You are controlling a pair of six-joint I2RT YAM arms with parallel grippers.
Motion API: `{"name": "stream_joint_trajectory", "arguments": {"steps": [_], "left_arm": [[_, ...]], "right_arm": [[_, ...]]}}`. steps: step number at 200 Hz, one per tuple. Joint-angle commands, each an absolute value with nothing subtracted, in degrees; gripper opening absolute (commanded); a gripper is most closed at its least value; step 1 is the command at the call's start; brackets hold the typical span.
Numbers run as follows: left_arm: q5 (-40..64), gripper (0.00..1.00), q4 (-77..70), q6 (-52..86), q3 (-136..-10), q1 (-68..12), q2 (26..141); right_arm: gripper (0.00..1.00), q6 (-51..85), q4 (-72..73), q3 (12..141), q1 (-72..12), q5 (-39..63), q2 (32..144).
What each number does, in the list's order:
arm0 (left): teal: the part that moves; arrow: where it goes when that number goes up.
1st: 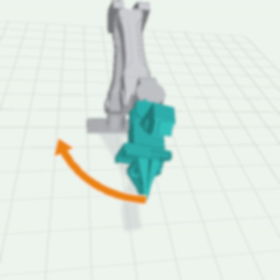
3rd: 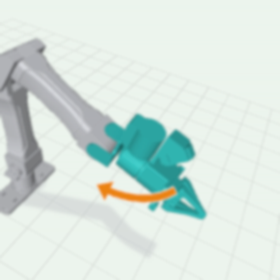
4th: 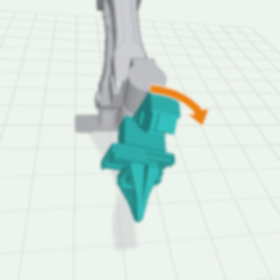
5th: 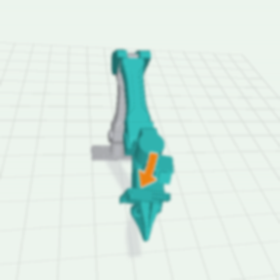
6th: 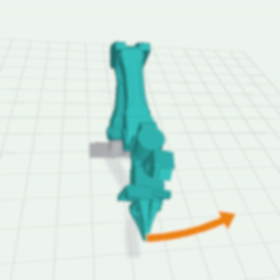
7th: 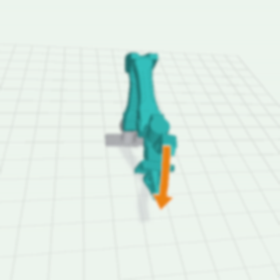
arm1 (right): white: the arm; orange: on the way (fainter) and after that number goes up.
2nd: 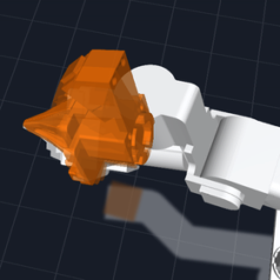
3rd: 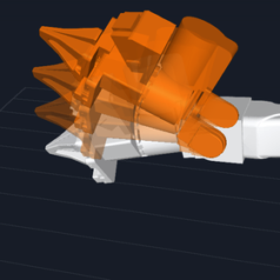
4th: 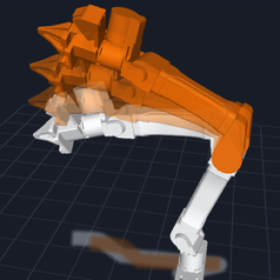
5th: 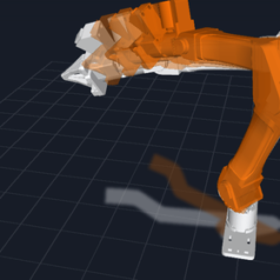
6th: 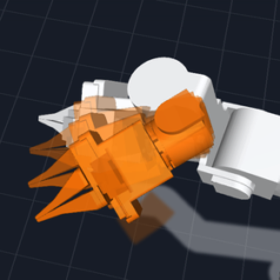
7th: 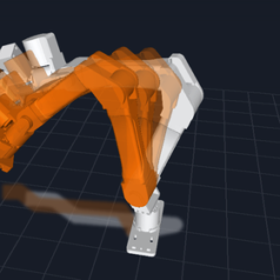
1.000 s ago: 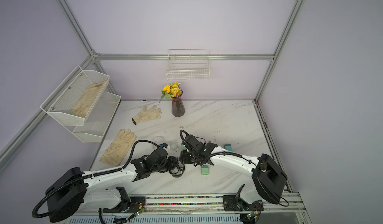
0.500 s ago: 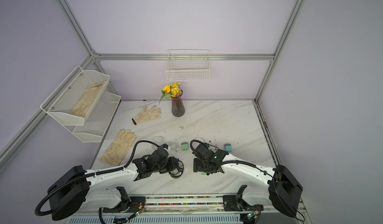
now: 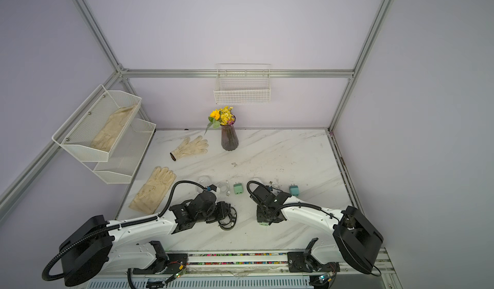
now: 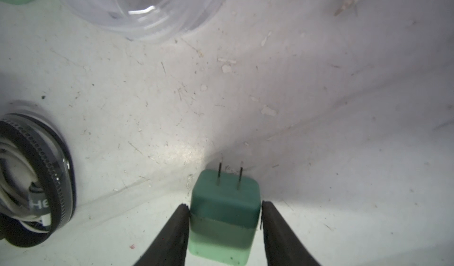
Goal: Pack away charging kits
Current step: Pick up the plug from the center of the board.
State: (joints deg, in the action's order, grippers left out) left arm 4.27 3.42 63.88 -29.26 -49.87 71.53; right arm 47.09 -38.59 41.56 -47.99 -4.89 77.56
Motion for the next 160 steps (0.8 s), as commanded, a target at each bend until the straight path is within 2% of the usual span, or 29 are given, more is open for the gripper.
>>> {"name": "stream_joint_trajectory", "arguments": {"steps": [1,48,79,101,120,160], "left_arm": [[4.2,0.0,1.8,62.8,-34.3,-49.5,71.2],[3.3,0.01,3.6,62.1,-35.2,-49.0,70.6],[3.5,0.02,4.0,61.9,-35.3,-48.5,70.7],[3.6,0.02,4.1,61.7,-35.4,-48.3,70.8],[3.6,0.02,4.2,61.7,-35.3,-48.1,70.7],[4.2,0.02,4.0,61.7,-35.2,-47.9,70.6]], "right_arm": [[0.46,46.4,-35.9,40.8,-47.9,-3.8,78.2],[0.44,46.0,-35.3,40.8,-47.9,-2.5,80.3],[0.56,45.8,-35.1,40.3,-47.9,-1.7,80.2],[0.58,45.8,-34.9,40.3,-47.9,-1.8,80.1],[0.52,45.8,-35.1,40.6,-47.9,-2.1,80.0],[0.29,44.5,-37.9,44.1,-47.9,-2.9,79.8]]}}
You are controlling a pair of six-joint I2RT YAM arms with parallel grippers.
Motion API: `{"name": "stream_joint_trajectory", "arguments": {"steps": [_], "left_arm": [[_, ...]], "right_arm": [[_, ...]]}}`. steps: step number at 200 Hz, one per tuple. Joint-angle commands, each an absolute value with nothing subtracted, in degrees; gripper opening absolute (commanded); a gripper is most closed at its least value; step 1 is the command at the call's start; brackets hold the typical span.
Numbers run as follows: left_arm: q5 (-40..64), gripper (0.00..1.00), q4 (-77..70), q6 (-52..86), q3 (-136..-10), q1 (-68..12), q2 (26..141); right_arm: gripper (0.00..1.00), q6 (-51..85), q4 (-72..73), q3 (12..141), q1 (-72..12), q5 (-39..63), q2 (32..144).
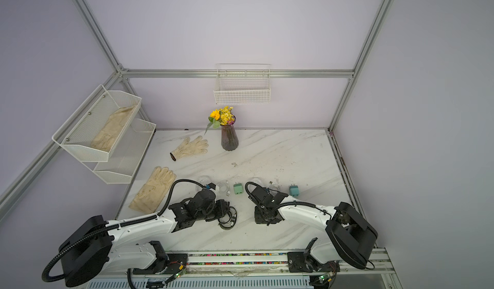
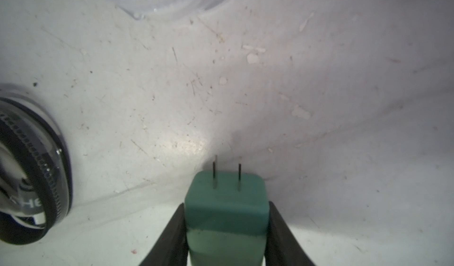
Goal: Pack away charging kits
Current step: Pick up the plug from the center of the board, then place the plug in the storage bag.
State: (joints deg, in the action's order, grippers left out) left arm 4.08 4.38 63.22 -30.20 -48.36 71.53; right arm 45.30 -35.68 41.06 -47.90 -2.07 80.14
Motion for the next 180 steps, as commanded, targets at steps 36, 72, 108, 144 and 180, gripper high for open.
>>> {"name": "stream_joint_trajectory", "arguments": {"steps": [36,72,108,144,180], "left_arm": [[6.2,0.02,2.9,62.5,-35.2,-47.1,70.6],[7.7,0.02,1.9,63.3,-35.1,-45.8,69.9],[9.9,0.0,-2.7,65.9,-32.1,-44.7,67.9],[10.2,0.0,-5.6,67.1,-28.4,-44.2,63.8],[11.8,0.0,-7.4,66.5,-26.6,-43.9,62.5]], "right_arm": [[0.26,43.1,-40.1,51.8,-48.3,0.0,80.6],[0.26,44.8,-32.2,54.0,-48.5,8.1,81.7],[0.24,46.5,-23.7,54.0,-49.5,14.1,85.8],[0.24,48.9,-17.4,53.4,-50.7,17.1,88.3],[0.24,47.0,-16.1,54.0,-50.7,17.0,92.1]]}}
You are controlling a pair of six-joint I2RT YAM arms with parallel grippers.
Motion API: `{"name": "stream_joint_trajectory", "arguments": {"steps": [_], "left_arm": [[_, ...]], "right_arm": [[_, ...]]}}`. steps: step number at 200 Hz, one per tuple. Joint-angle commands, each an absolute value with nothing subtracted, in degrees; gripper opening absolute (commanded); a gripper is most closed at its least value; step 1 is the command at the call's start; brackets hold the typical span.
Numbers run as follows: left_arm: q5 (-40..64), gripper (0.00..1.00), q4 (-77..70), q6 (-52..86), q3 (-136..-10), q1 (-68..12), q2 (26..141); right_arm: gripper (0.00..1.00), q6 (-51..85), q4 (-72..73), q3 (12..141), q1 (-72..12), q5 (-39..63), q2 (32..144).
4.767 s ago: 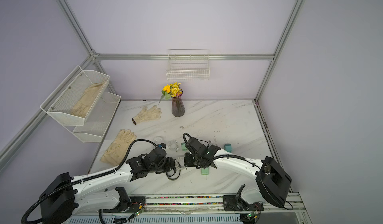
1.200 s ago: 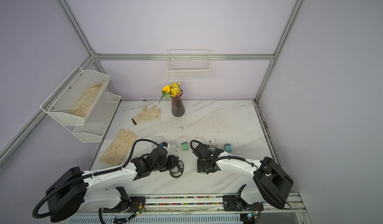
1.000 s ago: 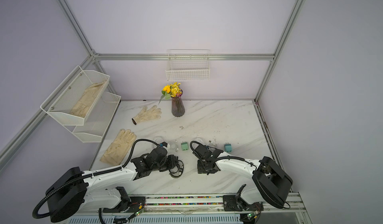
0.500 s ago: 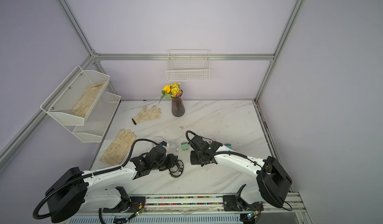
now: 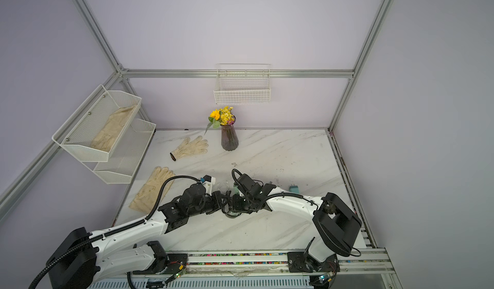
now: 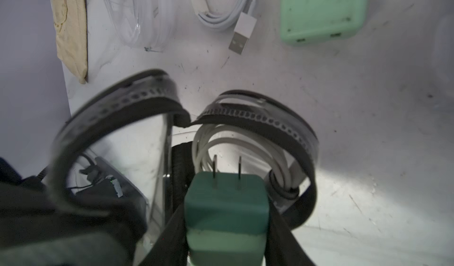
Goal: Pack away charging kits
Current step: Place the plug in the storage bag.
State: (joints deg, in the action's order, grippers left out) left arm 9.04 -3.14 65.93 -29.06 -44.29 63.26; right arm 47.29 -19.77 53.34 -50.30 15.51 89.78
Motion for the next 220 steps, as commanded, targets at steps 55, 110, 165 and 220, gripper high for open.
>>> {"name": "stream_joint_trajectory", "arguments": {"steps": [55,110,165,220], "left_arm": [[15.9,0.0,-12.7,70.2,-23.1,-43.0,63.7],[15.6,0.0,-17.1,73.2,-18.3,-43.0,63.5],[13.7,0.0,-15.7,73.7,-17.4,-42.9,63.1],[11.7,0.0,-12.0,72.6,-18.2,-42.8,61.9]], "right_arm": [[0.24,45.2,-15.0,56.5,-50.7,16.8,96.0],[0.24,44.7,-15.4,57.6,-50.7,15.4,96.2],[0.24,43.4,-15.7,59.7,-50.6,15.8,99.9],[0.25,43.4,-18.3,58.1,-50.7,14.2,99.6]]}}
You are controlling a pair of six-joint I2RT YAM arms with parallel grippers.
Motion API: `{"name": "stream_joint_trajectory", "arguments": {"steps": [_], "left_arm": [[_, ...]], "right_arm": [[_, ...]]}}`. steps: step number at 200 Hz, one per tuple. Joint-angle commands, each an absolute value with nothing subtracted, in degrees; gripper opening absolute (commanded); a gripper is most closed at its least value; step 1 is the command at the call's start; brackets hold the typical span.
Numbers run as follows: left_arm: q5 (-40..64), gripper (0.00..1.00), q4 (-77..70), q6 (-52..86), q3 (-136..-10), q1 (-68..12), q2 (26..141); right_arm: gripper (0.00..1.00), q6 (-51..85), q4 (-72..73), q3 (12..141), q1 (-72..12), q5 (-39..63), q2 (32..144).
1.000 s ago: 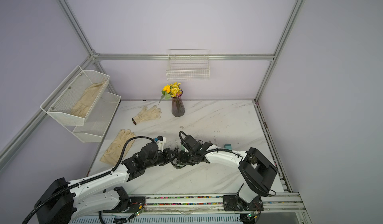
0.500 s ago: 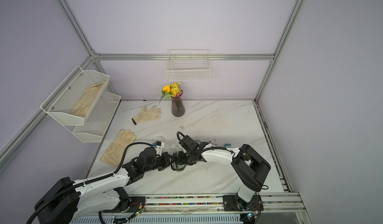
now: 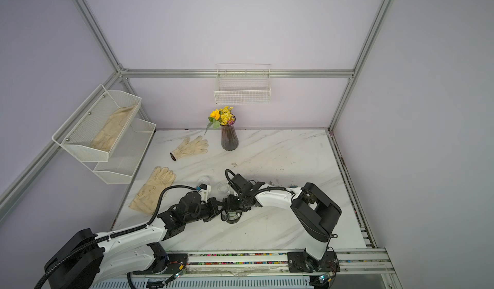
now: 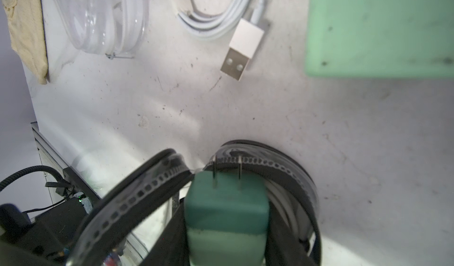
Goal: Pack away charging kits
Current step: Place the plug in the storage bag.
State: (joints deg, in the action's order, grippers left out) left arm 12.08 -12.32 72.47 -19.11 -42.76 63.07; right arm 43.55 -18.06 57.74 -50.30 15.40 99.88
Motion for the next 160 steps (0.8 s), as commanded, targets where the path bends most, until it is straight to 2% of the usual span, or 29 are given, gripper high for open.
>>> {"name": "stream_joint_trajectory", "arguments": {"steps": [1,50,118,133,160], "left_arm": [[11.6,0.0,-11.9,72.5,-18.3,-42.9,61.9],[10.6,0.0,-8.5,68.4,-21.9,-42.8,63.7],[10.2,0.0,-13.4,68.8,-21.2,-43.8,66.8],[10.0,0.0,-13.5,68.8,-21.2,-43.8,66.3],[10.2,0.0,-12.5,68.6,-21.5,-43.8,65.6]], "right_arm": [[0.25,43.3,-18.4,58.3,-50.7,14.2,99.6],[0.26,41.3,-25.0,61.0,-51.7,10.5,98.5],[0.3,42.6,-22.7,58.1,-51.9,13.7,98.2],[0.35,43.1,-21.5,57.8,-51.9,14.6,98.1],[0.53,43.4,-20.3,57.6,-51.9,15.5,96.4]]}}
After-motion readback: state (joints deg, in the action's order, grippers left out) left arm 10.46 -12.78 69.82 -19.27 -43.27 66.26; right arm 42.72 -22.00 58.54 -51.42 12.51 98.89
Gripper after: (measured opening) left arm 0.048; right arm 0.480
